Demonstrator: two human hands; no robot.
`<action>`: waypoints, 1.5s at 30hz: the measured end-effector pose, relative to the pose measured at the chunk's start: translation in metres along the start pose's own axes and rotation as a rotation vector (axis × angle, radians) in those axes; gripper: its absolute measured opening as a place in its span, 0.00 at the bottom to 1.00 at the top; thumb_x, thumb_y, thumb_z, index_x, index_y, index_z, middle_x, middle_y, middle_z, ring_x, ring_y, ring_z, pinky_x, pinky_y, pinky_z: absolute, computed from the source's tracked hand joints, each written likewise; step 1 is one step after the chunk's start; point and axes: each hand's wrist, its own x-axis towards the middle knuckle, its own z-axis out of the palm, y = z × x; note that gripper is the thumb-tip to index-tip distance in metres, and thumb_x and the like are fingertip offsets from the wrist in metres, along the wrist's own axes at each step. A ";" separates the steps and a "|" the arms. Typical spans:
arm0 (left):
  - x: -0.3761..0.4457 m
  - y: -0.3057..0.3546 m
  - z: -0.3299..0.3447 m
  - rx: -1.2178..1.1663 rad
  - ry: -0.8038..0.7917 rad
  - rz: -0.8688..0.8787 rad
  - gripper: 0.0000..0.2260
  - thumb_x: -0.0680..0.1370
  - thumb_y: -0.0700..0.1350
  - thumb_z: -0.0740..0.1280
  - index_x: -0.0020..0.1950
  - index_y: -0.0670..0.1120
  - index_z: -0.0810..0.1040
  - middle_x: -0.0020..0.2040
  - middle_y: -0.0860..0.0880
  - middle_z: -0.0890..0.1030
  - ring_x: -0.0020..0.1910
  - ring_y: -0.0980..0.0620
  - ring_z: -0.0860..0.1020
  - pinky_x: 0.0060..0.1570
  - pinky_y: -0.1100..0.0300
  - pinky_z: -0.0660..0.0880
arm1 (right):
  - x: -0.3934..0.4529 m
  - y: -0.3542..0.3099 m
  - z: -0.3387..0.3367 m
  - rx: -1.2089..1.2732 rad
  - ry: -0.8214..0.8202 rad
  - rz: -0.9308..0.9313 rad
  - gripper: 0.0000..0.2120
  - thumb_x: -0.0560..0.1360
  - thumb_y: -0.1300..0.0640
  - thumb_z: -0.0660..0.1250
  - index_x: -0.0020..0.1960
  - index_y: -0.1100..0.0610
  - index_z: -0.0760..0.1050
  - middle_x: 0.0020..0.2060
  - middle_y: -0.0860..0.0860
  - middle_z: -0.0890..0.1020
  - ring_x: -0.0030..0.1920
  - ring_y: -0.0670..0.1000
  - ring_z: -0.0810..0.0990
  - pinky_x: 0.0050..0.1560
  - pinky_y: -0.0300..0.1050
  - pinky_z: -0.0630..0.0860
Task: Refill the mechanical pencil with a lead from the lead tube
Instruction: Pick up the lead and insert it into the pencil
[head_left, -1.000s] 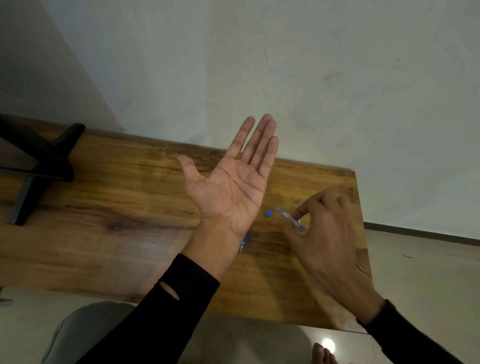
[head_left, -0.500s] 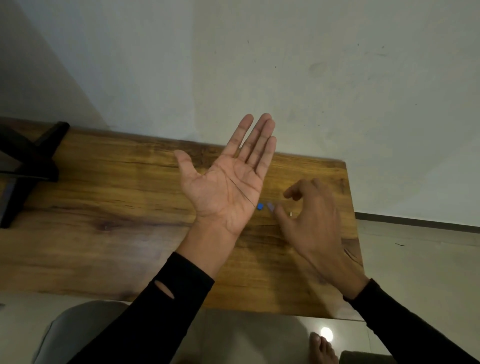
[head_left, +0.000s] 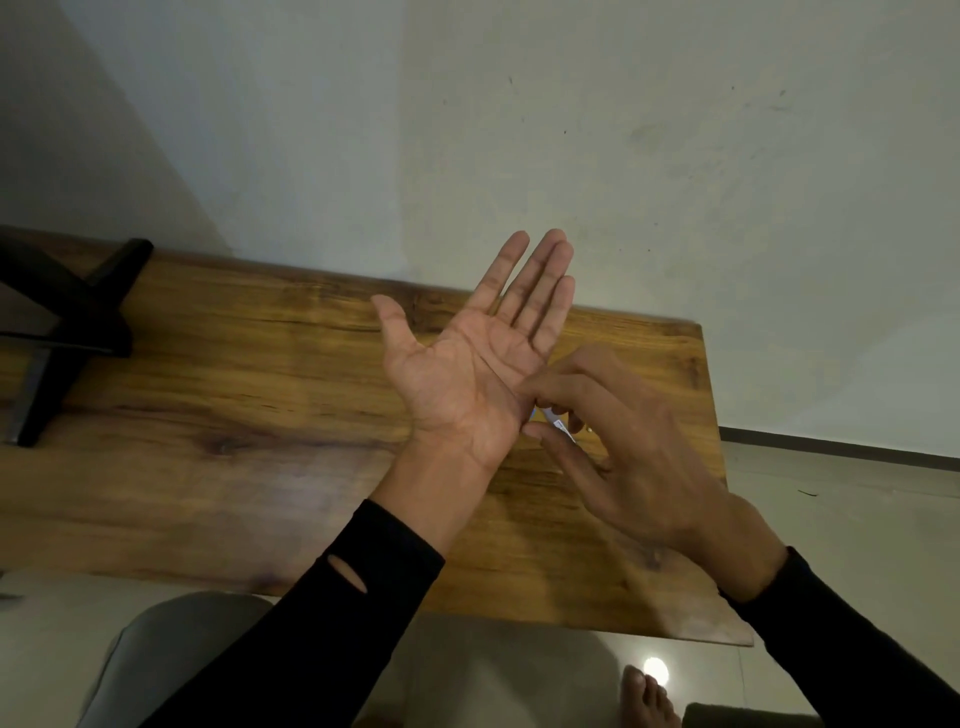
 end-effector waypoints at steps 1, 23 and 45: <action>0.000 0.000 0.000 0.002 0.000 -0.002 0.56 0.77 0.81 0.50 0.85 0.34 0.62 0.84 0.31 0.67 0.85 0.36 0.64 0.86 0.44 0.59 | 0.001 0.001 0.001 -0.008 -0.003 -0.013 0.09 0.83 0.60 0.69 0.62 0.60 0.79 0.55 0.55 0.80 0.53 0.49 0.75 0.50 0.40 0.73; -0.006 -0.019 -0.002 0.250 0.060 -0.117 0.48 0.82 0.75 0.47 0.83 0.35 0.67 0.80 0.34 0.74 0.82 0.40 0.71 0.83 0.48 0.66 | 0.012 -0.009 0.006 0.026 0.340 0.129 0.02 0.79 0.66 0.73 0.51 0.65 0.82 0.43 0.56 0.83 0.40 0.53 0.79 0.40 0.48 0.78; -0.005 -0.013 -0.007 0.167 0.153 -0.106 0.47 0.81 0.76 0.49 0.81 0.38 0.72 0.77 0.35 0.78 0.79 0.41 0.75 0.83 0.45 0.65 | 0.052 -0.026 -0.018 -0.007 -0.041 0.550 0.07 0.74 0.60 0.75 0.39 0.53 0.81 0.36 0.42 0.79 0.38 0.42 0.78 0.34 0.33 0.72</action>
